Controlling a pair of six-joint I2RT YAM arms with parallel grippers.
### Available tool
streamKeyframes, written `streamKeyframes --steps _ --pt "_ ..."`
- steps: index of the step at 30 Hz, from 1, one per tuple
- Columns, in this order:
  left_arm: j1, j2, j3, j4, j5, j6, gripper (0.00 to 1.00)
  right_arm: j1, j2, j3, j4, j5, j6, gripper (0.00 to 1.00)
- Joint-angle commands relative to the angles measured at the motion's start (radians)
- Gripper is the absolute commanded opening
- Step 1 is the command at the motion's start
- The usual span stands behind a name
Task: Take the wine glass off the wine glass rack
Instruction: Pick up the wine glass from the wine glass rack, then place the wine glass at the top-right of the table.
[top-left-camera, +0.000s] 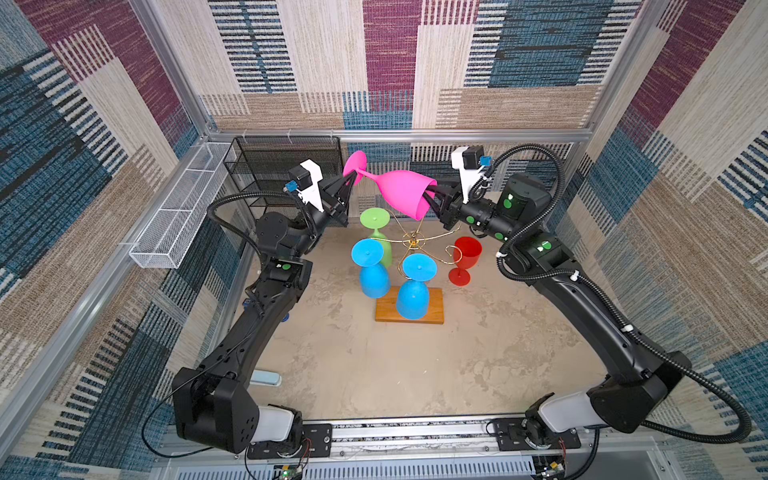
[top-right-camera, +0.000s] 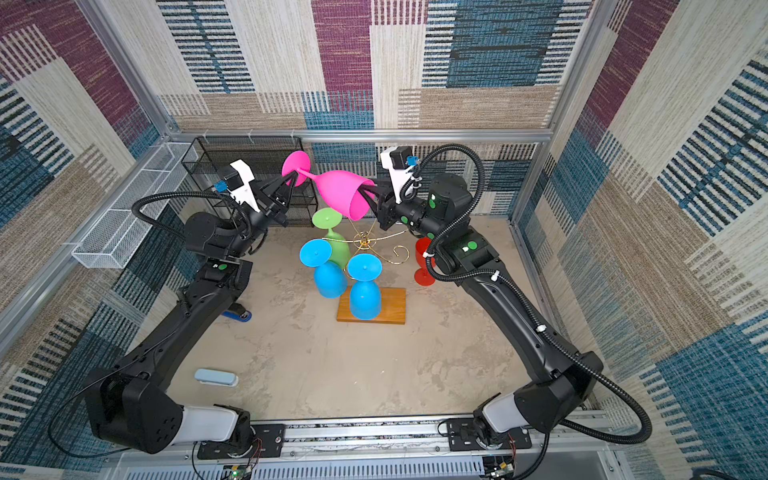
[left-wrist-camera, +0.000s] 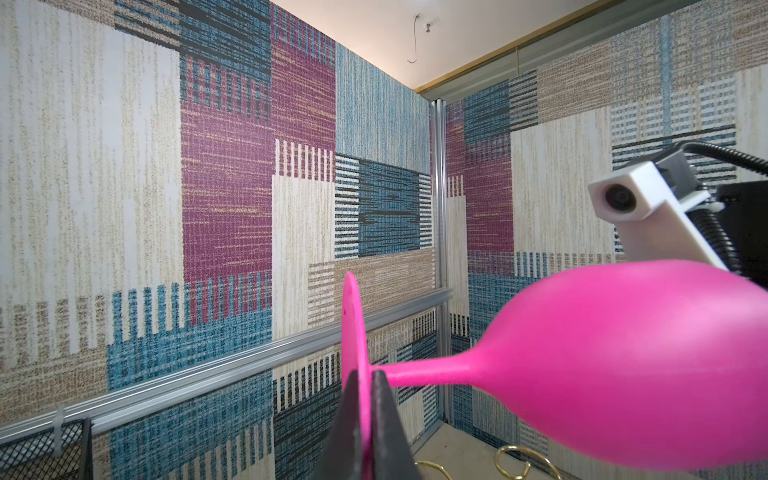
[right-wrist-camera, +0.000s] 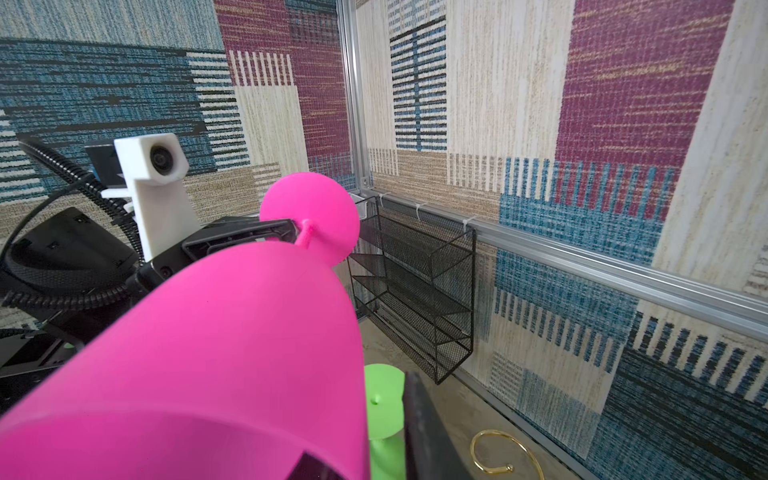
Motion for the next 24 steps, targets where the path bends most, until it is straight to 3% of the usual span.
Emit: streamKeyframes --steps 1,5,7,11,14,18,24 --pt "-0.001 0.003 0.009 0.017 0.018 -0.031 0.0 0.0 0.006 0.013 0.003 -0.023 0.014 0.16" --pt "0.0 0.01 0.005 0.022 0.002 -0.037 0.01 0.0 0.007 0.026 -0.016 0.005 0.028 0.03" --pt "0.002 0.006 -0.002 0.022 -0.009 -0.039 0.1 0.0 0.004 0.03 -0.023 0.031 0.03 0.0" --pt "0.002 -0.004 -0.015 0.016 -0.027 -0.029 0.41 0.001 0.005 0.047 -0.041 0.077 0.032 0.0" --pt "0.002 -0.013 -0.018 0.006 -0.041 -0.022 0.53 -0.002 0.006 0.064 -0.054 0.117 0.034 0.0" --pt "0.005 -0.043 -0.032 -0.027 -0.082 0.007 0.59 -0.033 0.006 0.105 -0.109 0.183 0.04 0.0" --pt "0.025 -0.15 -0.068 -0.241 -0.183 0.105 0.61 -0.146 0.013 0.198 -0.342 0.298 0.033 0.0"
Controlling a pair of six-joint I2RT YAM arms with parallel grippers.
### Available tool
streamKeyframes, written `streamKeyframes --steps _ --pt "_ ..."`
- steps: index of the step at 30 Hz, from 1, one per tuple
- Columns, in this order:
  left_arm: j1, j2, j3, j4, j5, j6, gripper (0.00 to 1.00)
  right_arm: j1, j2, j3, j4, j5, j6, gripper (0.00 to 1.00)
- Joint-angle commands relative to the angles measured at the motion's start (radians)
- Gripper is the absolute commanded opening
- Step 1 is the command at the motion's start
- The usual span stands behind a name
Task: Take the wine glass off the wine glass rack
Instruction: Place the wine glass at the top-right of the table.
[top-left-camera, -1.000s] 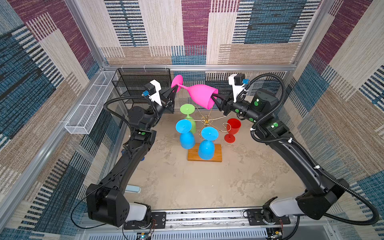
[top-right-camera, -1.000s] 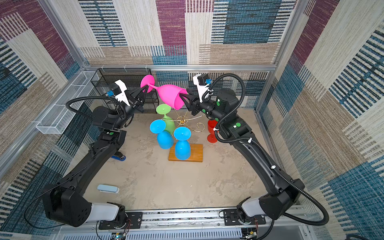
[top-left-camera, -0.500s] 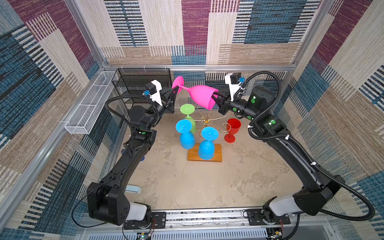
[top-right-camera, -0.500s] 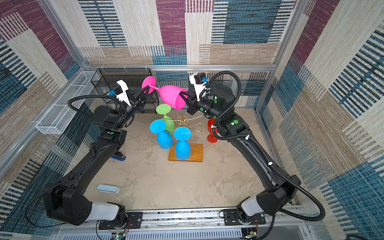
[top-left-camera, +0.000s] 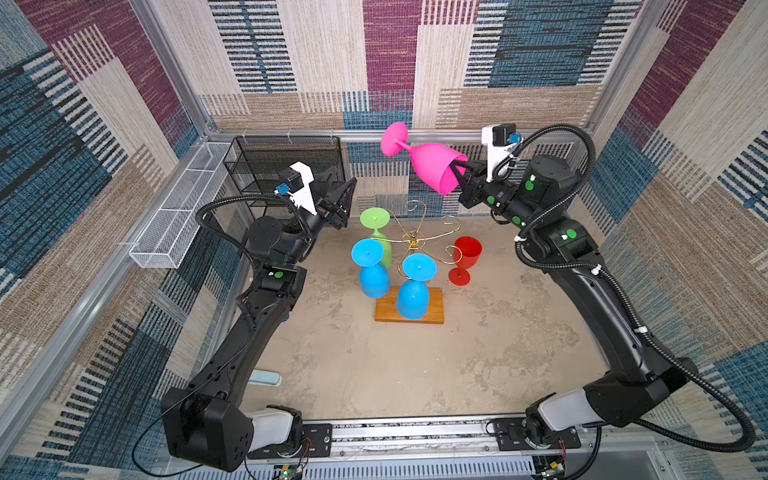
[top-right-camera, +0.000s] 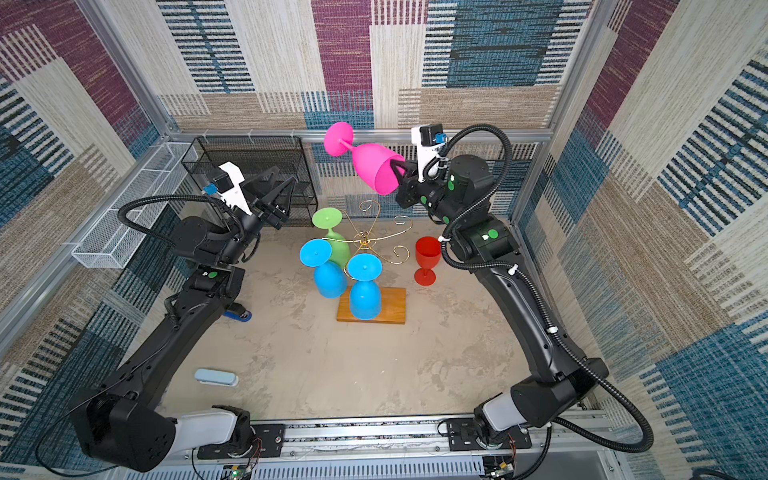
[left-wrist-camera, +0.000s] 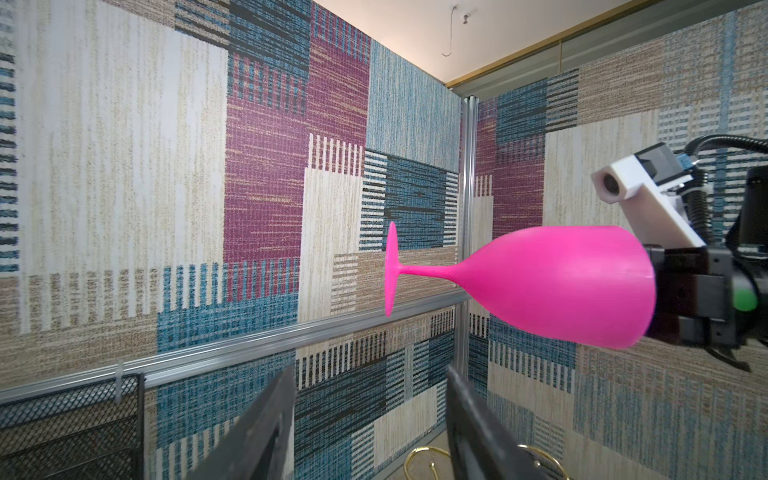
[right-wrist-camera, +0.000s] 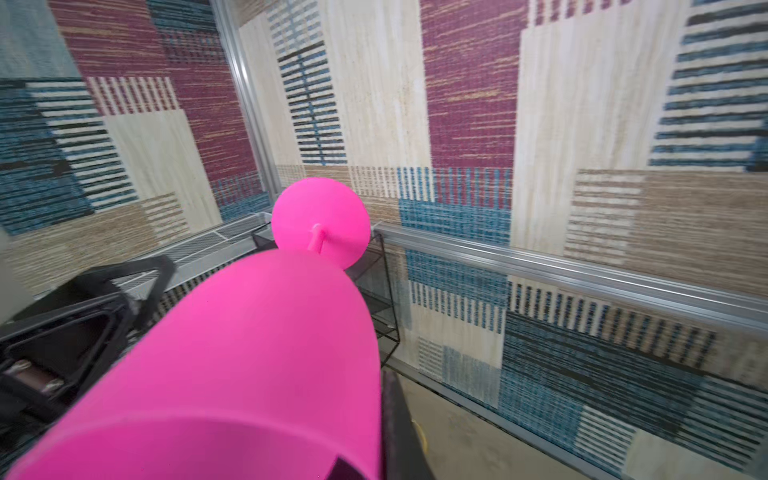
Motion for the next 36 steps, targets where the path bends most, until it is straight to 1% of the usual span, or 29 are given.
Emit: streamKeyframes --steps 1,5,8,11,15,20,24,30,36 --pt "0.013 -0.057 -0.037 -0.125 -0.103 0.097 0.61 -0.055 -0.018 0.004 -0.152 0.109 -0.003 0.0" --pt "0.061 -0.143 -0.105 -0.198 -0.225 0.112 0.64 -0.181 -0.064 -0.073 -0.212 0.123 0.004 0.0" --pt "0.101 -0.188 -0.18 -0.189 -0.288 0.098 0.66 -0.226 -0.046 -0.082 -0.278 0.177 -0.019 0.0" --pt "0.137 -0.205 -0.239 -0.165 -0.294 0.07 0.67 -0.248 0.002 -0.056 -0.365 0.26 -0.051 0.0" --pt "0.173 -0.221 -0.292 -0.139 -0.273 0.043 0.67 -0.288 0.081 0.0 -0.485 0.318 -0.079 0.0" --pt "0.201 -0.244 -0.345 -0.129 -0.284 0.039 0.68 -0.33 0.167 0.031 -0.531 0.336 -0.089 0.0" --pt "0.221 -0.253 -0.362 -0.134 -0.291 0.043 0.69 -0.353 0.296 0.102 -0.618 0.362 -0.105 0.0" --pt "0.246 -0.262 -0.386 -0.126 -0.297 0.026 0.69 -0.381 0.449 0.184 -0.678 0.4 -0.126 0.0" --pt "0.259 -0.261 -0.397 -0.126 -0.305 0.029 0.69 -0.406 0.537 0.221 -0.721 0.368 -0.145 0.0"
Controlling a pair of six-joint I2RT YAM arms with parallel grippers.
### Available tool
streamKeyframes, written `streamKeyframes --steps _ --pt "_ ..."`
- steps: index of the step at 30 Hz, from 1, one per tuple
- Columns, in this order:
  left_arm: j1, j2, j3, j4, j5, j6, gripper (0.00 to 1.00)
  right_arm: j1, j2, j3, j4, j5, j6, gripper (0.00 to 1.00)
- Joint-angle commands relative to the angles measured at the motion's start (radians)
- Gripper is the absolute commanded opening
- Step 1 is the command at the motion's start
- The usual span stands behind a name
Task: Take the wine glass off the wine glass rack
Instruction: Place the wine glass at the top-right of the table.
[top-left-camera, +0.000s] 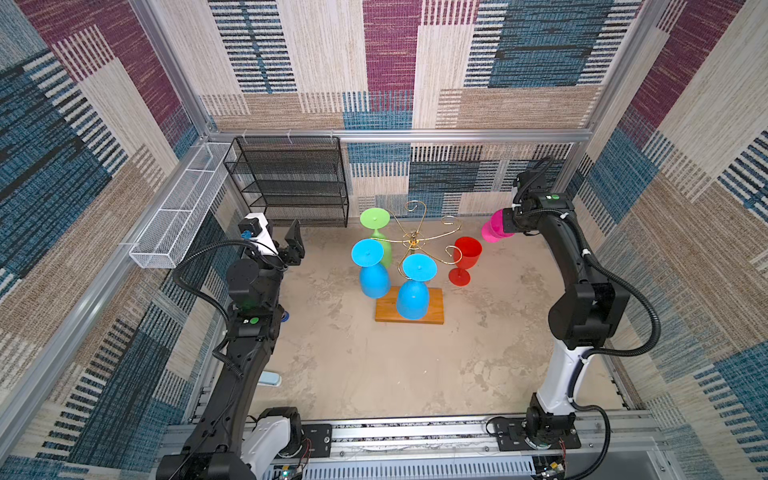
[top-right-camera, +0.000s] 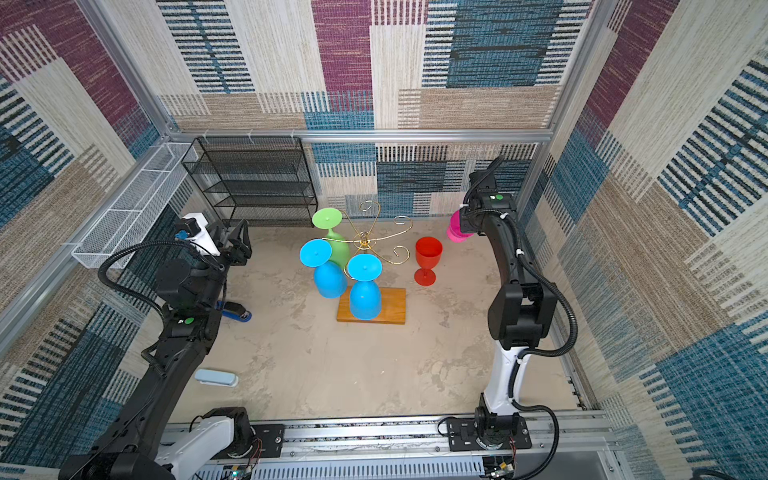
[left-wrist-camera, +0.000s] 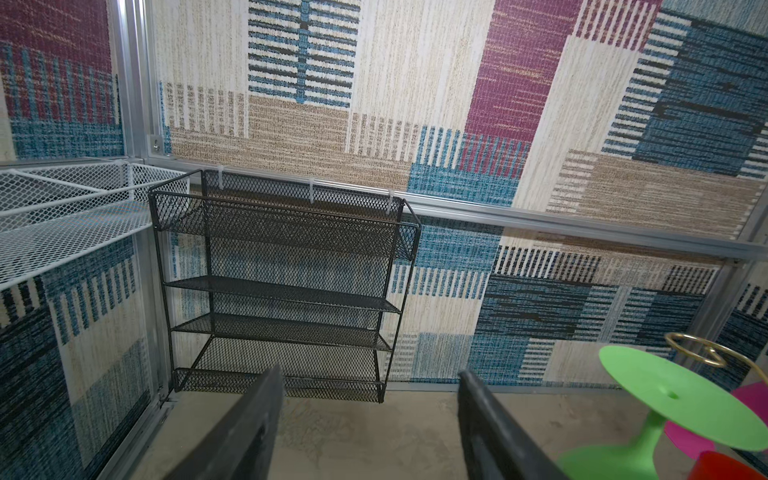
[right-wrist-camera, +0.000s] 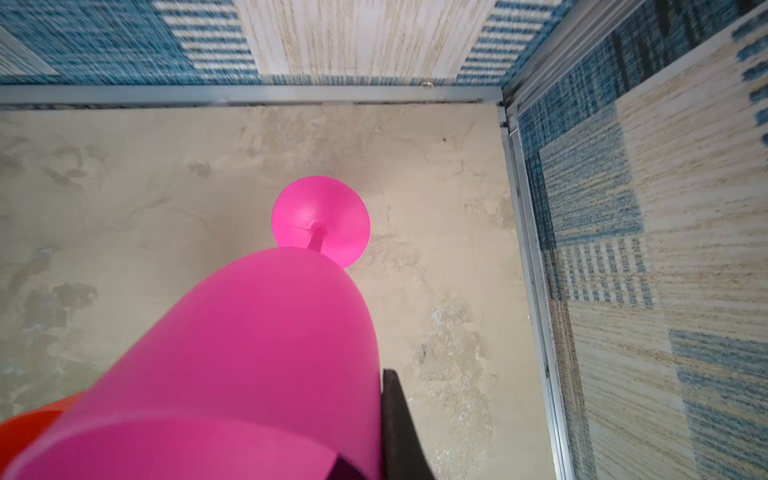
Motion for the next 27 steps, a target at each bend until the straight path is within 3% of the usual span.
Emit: streamKeyframes --steps 1,27 --pt "0.007 0.0 -0.001 0.029 -0.01 -0.013 0.69 -0.004 0.023 0.01 -0.04 -0.011 -0.02 0.0" --pt "0.036 0.021 -0.016 0.046 0.001 -0.049 0.69 0.0 0.002 -0.148 -0.073 -0.071 -0.046 0.01"
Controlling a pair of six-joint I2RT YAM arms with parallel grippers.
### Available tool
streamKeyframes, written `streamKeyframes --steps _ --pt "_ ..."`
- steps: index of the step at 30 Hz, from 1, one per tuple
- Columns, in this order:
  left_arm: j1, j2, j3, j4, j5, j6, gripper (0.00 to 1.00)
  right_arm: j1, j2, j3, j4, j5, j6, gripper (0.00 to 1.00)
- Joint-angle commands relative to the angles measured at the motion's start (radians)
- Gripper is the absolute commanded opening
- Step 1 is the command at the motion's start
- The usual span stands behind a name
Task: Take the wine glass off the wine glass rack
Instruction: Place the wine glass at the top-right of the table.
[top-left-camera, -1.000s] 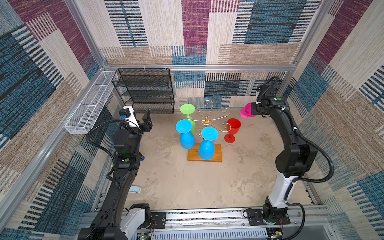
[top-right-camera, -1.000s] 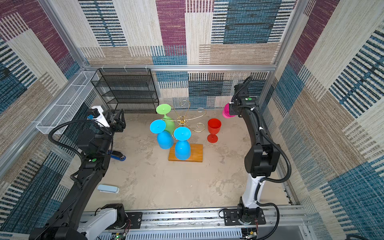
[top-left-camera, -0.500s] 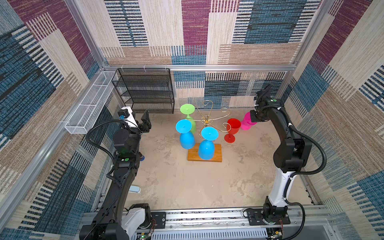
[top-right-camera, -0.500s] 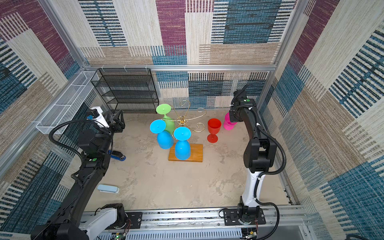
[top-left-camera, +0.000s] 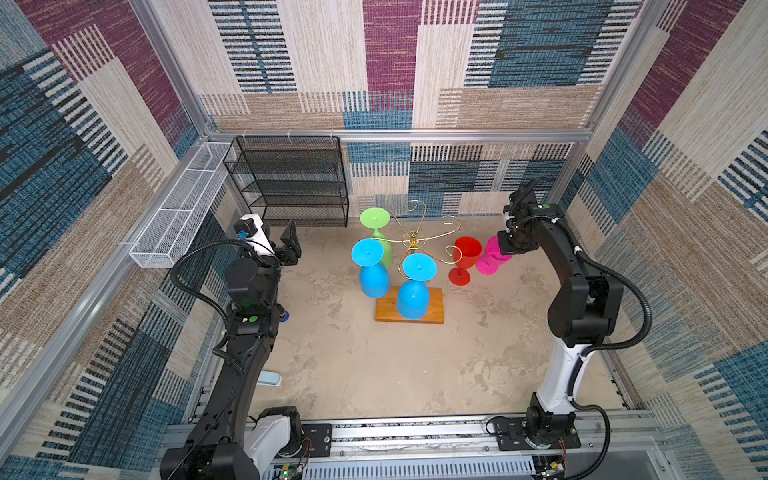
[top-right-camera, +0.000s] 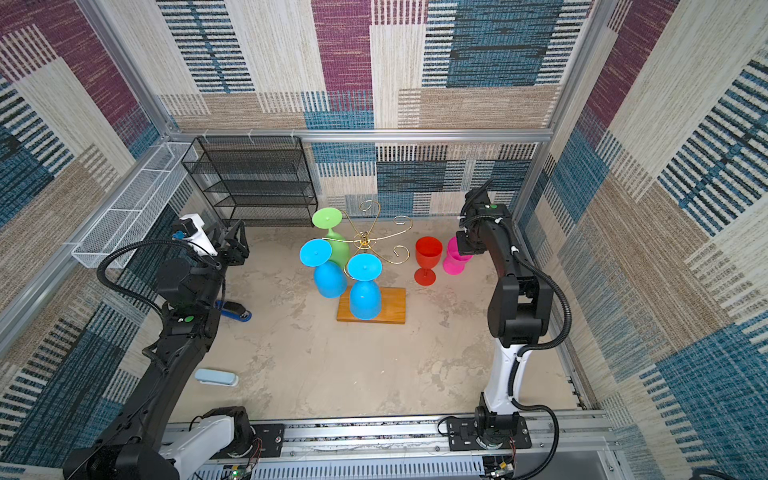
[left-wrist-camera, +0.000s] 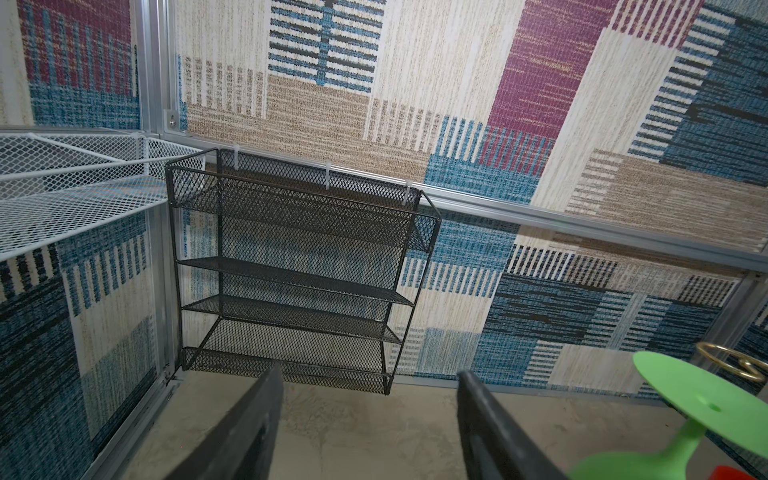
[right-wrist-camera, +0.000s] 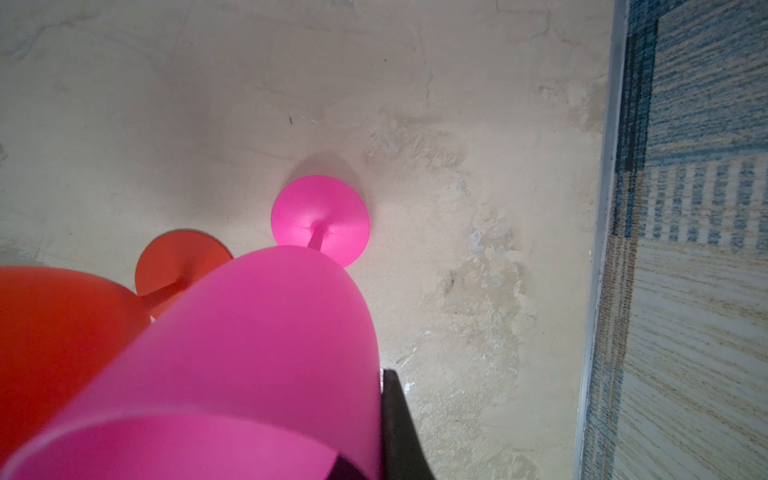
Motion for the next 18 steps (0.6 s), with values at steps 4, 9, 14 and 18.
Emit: streamKeyframes --steps 4,9,14,18 --pt "0.001 -0.003 -0.004 0.038 -0.004 -0.007 0.69 0.003 -0.007 0.009 0.011 -0.01 0.001 0.11" --pt "0.003 -0.003 -0.004 0.04 -0.001 -0.01 0.68 0.003 -0.021 0.021 0.017 -0.011 0.006 0.25" --pt "0.003 -0.006 -0.007 0.043 -0.005 -0.008 0.68 0.003 -0.028 0.07 0.027 -0.051 0.012 0.34" --pt "0.005 -0.009 -0.008 0.043 -0.009 -0.01 0.68 0.003 -0.049 0.106 0.053 -0.051 0.02 0.4"
